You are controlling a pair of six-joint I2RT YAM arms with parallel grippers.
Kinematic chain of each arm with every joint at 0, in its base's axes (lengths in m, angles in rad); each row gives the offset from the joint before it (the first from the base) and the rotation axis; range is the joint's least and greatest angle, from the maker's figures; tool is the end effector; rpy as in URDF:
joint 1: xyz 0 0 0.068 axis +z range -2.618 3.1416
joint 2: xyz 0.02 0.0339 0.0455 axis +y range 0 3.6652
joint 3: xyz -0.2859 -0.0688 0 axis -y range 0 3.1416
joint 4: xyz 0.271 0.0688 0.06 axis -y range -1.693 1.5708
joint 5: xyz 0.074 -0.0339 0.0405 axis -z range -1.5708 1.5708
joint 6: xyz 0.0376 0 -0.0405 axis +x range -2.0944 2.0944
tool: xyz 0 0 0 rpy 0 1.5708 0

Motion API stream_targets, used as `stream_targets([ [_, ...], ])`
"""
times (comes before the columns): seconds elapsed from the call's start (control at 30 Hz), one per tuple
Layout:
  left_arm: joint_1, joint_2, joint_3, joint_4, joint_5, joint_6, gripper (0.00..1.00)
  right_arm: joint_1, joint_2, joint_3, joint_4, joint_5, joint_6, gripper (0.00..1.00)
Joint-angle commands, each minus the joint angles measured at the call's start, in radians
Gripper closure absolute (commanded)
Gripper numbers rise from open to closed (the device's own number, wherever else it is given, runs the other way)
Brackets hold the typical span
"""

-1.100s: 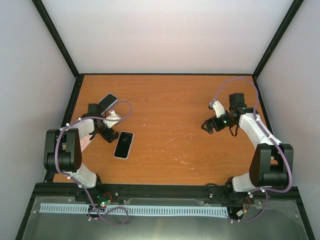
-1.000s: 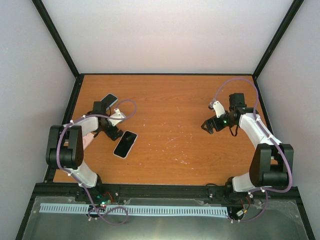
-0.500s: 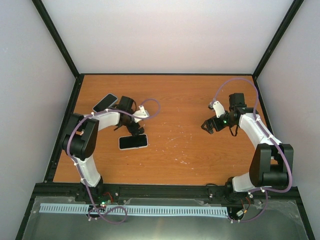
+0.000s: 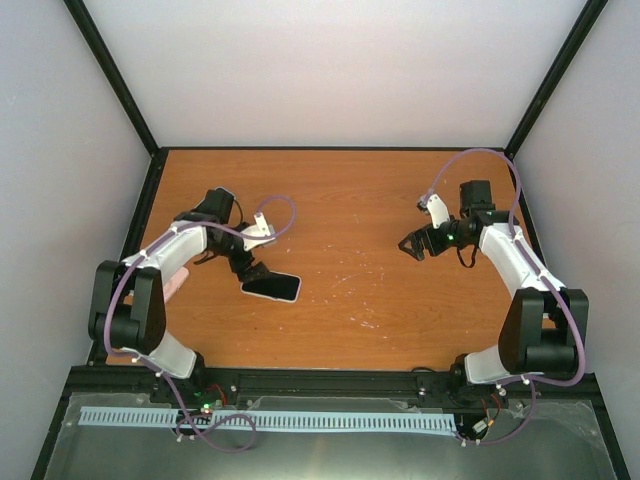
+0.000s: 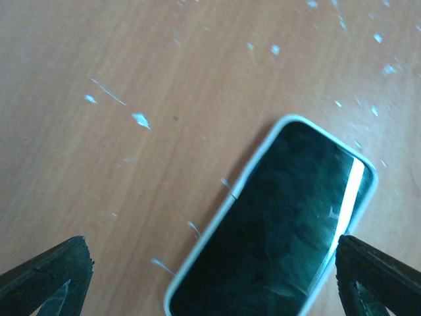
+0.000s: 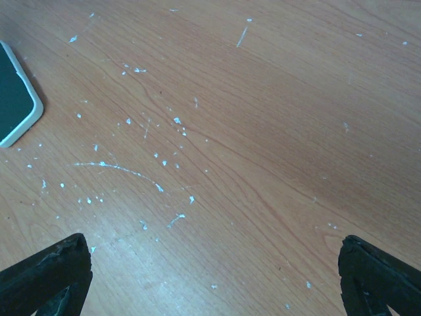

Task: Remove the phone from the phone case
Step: Move the phone to the center of the board, then pick up the phone at the center of the board.

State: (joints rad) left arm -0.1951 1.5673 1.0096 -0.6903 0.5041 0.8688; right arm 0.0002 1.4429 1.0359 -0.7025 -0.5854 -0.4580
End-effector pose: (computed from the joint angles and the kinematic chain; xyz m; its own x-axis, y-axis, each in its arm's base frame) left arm 0.3051 -0.0788 0.2055 -0.3564 0.7519 -0.5546 0.9171 0.3951 -0.0536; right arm 0.3030 0.0208 0.2506 -0.6944 -0.3687 -0.6180 -0.6167 0.7475 0.2470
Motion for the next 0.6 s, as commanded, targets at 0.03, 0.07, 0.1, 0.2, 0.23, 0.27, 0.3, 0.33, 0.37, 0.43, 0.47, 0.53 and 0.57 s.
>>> stream_targets([
  [0.03,0.002,-0.039,-0.065,-0.103,0.045,0.289,0.00,-0.006,0.019,0.021,0.006,-0.055,0.027,0.00],
  [0.07,0.002,-0.039,-0.067,-0.103,0.047,0.321,0.00,-0.006,0.020,0.022,0.007,-0.060,0.030,0.00],
  [0.1,0.002,-0.038,-0.064,-0.105,0.049,0.354,0.00,-0.006,0.022,0.022,0.008,-0.065,0.035,0.00],
  [0.2,0.000,-0.013,-0.037,-0.118,0.054,0.427,0.00,-0.006,0.017,0.014,0.018,-0.086,0.065,0.00],
  [0.23,0.000,0.004,-0.020,-0.118,0.052,0.429,0.00,-0.006,0.013,0.009,0.028,-0.087,0.080,0.00],
  [0.27,-0.001,0.025,0.000,-0.123,0.049,0.432,0.00,-0.006,0.009,0.003,0.039,-0.086,0.098,0.00],
  [0.3,-0.002,0.043,0.015,-0.132,0.042,0.441,0.00,-0.006,0.002,-0.003,0.043,-0.086,0.107,0.00],
  [0.33,-0.003,0.060,0.026,-0.139,0.035,0.452,0.00,-0.006,-0.001,-0.007,0.049,-0.087,0.114,0.00],
  [0.37,-0.007,0.075,0.033,-0.145,0.025,0.463,0.00,-0.006,-0.004,-0.012,0.058,-0.083,0.132,0.00],
  [0.43,-0.016,0.097,0.037,-0.157,0.008,0.492,0.00,-0.006,-0.001,-0.014,0.061,-0.077,0.153,0.00],
  [0.47,-0.022,0.107,0.037,-0.157,0.000,0.495,0.00,-0.006,0.001,-0.012,0.056,-0.080,0.153,0.00],
  [0.53,-0.031,0.124,0.041,-0.156,-0.003,0.501,0.00,-0.006,0.006,-0.012,0.054,-0.079,0.152,0.00],
  [0.57,-0.034,0.134,0.047,-0.154,-0.005,0.501,0.00,-0.006,0.007,-0.012,0.051,-0.081,0.147,0.00],
])
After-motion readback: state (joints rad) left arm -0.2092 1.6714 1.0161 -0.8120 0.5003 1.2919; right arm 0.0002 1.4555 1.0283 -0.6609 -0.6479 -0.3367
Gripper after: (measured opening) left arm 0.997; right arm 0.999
